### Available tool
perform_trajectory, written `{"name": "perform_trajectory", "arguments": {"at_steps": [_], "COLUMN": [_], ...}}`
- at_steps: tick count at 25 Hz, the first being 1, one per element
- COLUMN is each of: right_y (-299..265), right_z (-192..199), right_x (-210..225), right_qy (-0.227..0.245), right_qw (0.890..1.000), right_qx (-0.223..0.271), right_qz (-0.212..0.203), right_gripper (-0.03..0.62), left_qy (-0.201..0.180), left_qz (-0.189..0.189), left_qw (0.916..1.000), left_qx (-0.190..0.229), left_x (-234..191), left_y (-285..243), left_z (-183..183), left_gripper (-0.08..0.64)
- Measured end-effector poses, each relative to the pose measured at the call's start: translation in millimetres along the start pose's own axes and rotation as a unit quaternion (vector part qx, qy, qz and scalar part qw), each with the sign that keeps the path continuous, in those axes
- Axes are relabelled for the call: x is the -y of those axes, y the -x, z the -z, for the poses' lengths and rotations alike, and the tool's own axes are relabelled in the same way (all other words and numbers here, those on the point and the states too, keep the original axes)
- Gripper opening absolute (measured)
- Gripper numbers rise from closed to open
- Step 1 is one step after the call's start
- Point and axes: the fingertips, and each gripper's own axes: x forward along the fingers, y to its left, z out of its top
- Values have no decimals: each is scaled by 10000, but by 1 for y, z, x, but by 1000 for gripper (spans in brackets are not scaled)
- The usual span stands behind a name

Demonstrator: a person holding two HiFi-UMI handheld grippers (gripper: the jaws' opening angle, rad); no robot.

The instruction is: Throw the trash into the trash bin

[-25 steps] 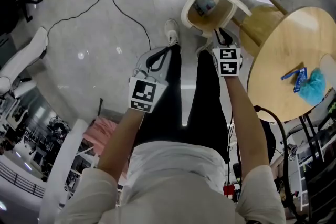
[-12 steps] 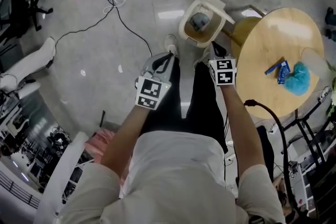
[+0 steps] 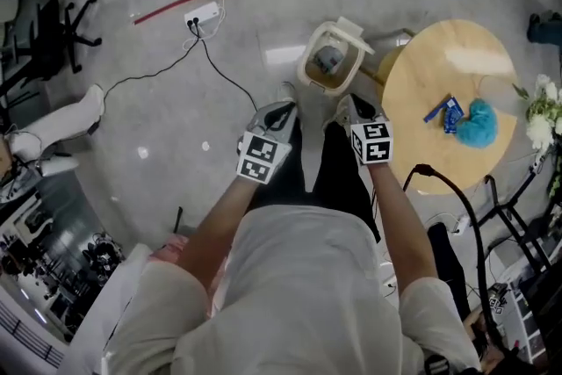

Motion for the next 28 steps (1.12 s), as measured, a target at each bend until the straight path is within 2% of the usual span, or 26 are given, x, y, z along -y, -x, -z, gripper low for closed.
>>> {"name": "perform_trajectory", "arguments": {"at_steps": [9, 16, 21, 28], "right_y": [59, 93, 115, 146], "right_z": [-28, -35, -36, -44], "right_x": [-8, -17, -23, -32], "right_qy": [-59, -5, -52, -97], "right_qw": [9995, 9986, 9975, 9969], "right_qx": [320, 519, 702, 773], "right_qz": [49, 19, -1, 80], "right_gripper": [2, 2, 2, 2], "left_qy": [-281, -720, -776, -848], "left_qz": [117, 367, 635, 709], "left_qw": [9995, 9967, 9949, 9938], "left_qx": [16, 34, 52, 79], "left_x": [16, 38, 56, 65], "left_y": [32, 42, 44, 61], "left_z": [-28, -43, -50, -66], "left_gripper": [5, 5, 5, 5]}}
